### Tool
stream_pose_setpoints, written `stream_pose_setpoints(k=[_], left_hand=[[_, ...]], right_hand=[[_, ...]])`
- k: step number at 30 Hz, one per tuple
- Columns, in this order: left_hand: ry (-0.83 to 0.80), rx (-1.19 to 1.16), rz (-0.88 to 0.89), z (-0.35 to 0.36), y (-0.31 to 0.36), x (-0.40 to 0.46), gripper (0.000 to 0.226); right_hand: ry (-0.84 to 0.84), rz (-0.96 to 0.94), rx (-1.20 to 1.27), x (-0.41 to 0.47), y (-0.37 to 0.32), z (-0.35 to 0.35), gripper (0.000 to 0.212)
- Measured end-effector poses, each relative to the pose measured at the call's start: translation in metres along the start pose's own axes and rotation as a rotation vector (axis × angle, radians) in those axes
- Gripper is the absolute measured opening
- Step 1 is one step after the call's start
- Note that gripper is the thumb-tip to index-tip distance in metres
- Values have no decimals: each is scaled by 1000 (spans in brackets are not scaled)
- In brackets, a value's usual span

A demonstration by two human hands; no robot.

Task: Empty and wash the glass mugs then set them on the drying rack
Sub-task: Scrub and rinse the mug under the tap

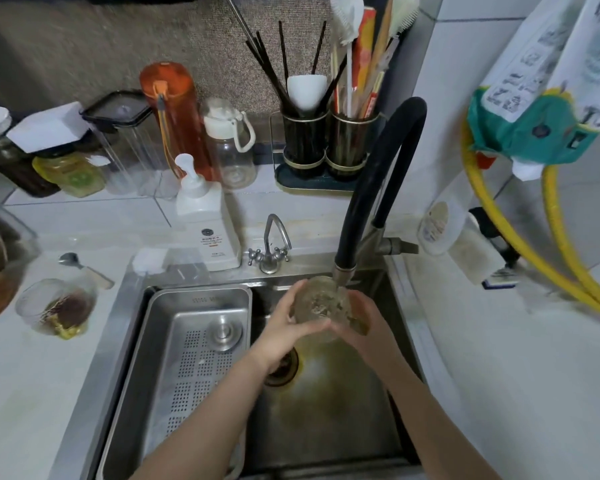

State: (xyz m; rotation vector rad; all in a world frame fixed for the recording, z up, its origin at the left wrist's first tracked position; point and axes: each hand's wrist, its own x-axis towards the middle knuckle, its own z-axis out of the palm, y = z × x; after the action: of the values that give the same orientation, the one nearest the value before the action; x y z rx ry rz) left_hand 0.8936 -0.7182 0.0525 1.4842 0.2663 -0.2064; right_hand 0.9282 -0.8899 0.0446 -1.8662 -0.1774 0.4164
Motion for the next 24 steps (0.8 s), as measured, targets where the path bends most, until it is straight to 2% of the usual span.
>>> stream_pose_setpoints(k=[3, 6, 9, 13, 17, 21, 24], left_hand=[[-52, 37, -19, 13, -5, 1, 72], [-50, 16, -56, -2, -13, -7, 73], [-14, -16, -99, -14, -11, -1, 72], [-19, 0, -103, 12, -6, 9, 58], [58, -39, -213, 4, -25, 1, 54], [162, -95, -274, 4, -26, 1, 89], [191, -149, -286, 16, -21, -4, 73]], right_hand=[[63, 34, 19, -16, 14, -7, 53], [21, 19, -12, -22, 22, 7, 55], [-28, 13, -46, -4, 14, 11, 53], [84, 56, -17, -7, 19, -4, 49], [45, 71, -31, -20, 19, 11, 41], [47, 78, -16, -28, 22, 23, 65], [92, 30, -15, -44, 24, 28, 79]])
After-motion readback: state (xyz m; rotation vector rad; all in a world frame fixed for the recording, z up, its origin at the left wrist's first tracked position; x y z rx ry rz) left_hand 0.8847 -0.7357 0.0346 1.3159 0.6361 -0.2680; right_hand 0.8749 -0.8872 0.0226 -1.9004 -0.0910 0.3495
